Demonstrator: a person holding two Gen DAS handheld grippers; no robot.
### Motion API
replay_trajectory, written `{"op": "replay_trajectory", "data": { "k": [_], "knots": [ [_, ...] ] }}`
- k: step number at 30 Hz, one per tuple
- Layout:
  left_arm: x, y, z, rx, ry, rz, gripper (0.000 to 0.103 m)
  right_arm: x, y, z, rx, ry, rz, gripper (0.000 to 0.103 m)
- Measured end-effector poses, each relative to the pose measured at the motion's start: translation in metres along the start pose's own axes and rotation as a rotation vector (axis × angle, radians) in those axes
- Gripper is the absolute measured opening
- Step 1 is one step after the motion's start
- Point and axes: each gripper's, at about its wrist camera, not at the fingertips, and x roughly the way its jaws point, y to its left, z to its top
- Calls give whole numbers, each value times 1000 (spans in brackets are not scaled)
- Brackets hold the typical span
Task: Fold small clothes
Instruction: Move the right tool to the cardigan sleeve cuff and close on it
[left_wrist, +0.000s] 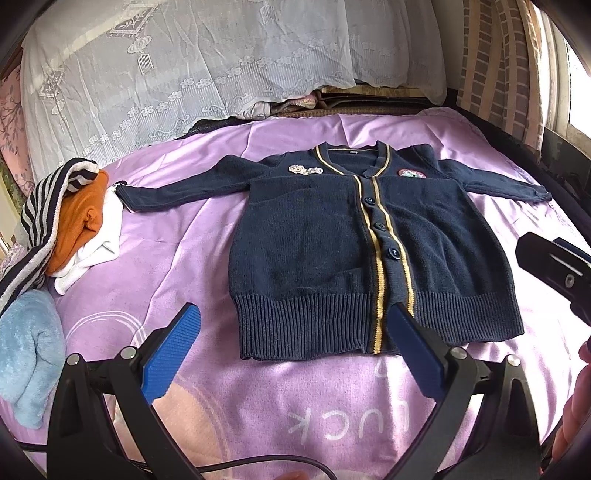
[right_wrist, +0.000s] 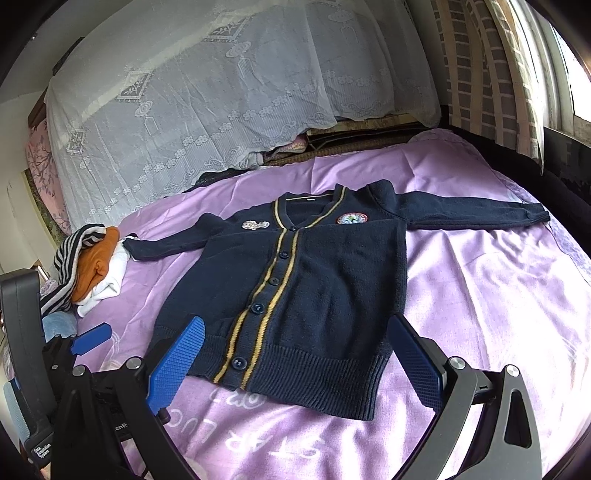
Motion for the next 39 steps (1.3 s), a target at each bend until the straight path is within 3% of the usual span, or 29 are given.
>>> {"op": "replay_trajectory", "data": {
  "k": [6, 17, 23, 27, 28, 31, 39],
  "knots": [
    [24, 7, 9, 14, 25, 17, 99, 21, -26, 12, -5, 16, -86, 100],
    [107, 41, 91, -8, 76, 67, 98, 96, -132, 78, 124, 96, -275, 100],
    [166, 55, 115, -68, 171, 19, 98, 133, -190, 85, 341, 135, -217, 100],
    [200, 59, 105, -93, 235, -6, 99, 149, -208, 67, 417, 164, -186, 100],
    [210, 62, 98, -114, 256, -32, 99, 149, -209, 63, 408, 136, -175, 100],
    [211, 74, 93, -173, 233, -101, 99, 146, -205, 56, 381, 77, -164, 100],
    [207, 73, 87, -161, 216, -102, 99, 126, -231, 50, 497, -7, 3, 100]
  ]
}}
